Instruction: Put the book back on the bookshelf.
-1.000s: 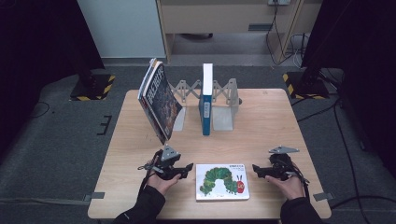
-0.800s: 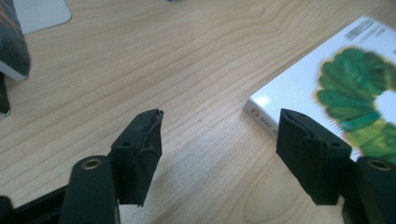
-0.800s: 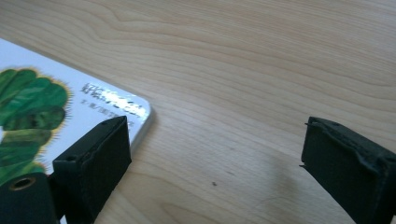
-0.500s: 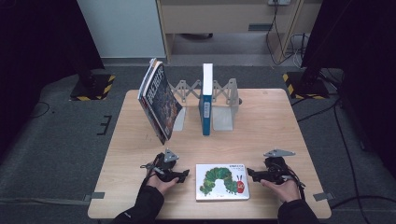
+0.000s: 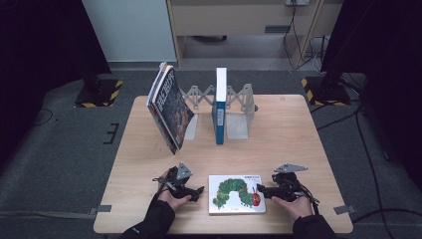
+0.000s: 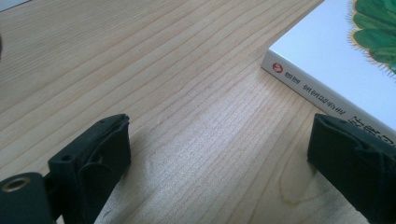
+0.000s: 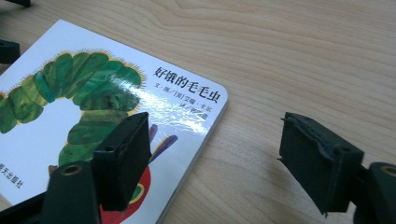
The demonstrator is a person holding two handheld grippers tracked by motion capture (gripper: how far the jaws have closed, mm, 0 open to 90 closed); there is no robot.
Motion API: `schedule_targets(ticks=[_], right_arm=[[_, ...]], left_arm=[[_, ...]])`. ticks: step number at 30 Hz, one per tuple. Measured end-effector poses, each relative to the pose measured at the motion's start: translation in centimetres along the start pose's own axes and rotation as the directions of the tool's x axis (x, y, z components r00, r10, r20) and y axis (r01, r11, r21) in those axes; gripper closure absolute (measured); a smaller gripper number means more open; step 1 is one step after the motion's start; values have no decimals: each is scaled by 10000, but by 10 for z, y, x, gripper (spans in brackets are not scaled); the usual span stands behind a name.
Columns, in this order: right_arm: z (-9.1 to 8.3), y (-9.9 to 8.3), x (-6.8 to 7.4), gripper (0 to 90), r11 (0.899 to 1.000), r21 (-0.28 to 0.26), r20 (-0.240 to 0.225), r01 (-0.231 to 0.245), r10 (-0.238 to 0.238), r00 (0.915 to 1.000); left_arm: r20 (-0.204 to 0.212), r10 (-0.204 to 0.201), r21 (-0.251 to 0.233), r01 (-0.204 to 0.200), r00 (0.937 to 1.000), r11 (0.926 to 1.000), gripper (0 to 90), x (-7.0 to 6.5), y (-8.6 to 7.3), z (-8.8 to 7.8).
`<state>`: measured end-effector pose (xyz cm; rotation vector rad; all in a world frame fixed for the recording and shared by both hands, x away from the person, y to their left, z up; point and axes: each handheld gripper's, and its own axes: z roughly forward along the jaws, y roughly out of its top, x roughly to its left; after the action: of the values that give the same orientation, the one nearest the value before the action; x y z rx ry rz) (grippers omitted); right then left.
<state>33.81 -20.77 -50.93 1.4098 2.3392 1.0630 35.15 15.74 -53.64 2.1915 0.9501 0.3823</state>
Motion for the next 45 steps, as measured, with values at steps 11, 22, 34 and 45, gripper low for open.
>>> schedule_targets(ticks=[11, 22, 34, 45], right_arm=[[6, -1, 6, 336, 9999, 163, -370, -55, 61, 9993], [9, 0, 7, 368, 9990, 356, -679, -251, 275, 9973], [15, -1, 9, 360, 9974, 625, -827, -350, 401, 9958], [19, 2, 8, 363, 9974, 551, -1103, -469, 527, 9925]], left_arm=[[-110, -169, 103, 170, 9998, 9998, 0, 0, 0, 1], [569, -397, 265, 383, 9976, 9989, 98, -11, 6, -3], [749, 16, 176, -30, 9972, 9998, 98, -19, 6, -1], [725, 110, 165, -122, 9973, 9998, 95, -19, 6, -1]])
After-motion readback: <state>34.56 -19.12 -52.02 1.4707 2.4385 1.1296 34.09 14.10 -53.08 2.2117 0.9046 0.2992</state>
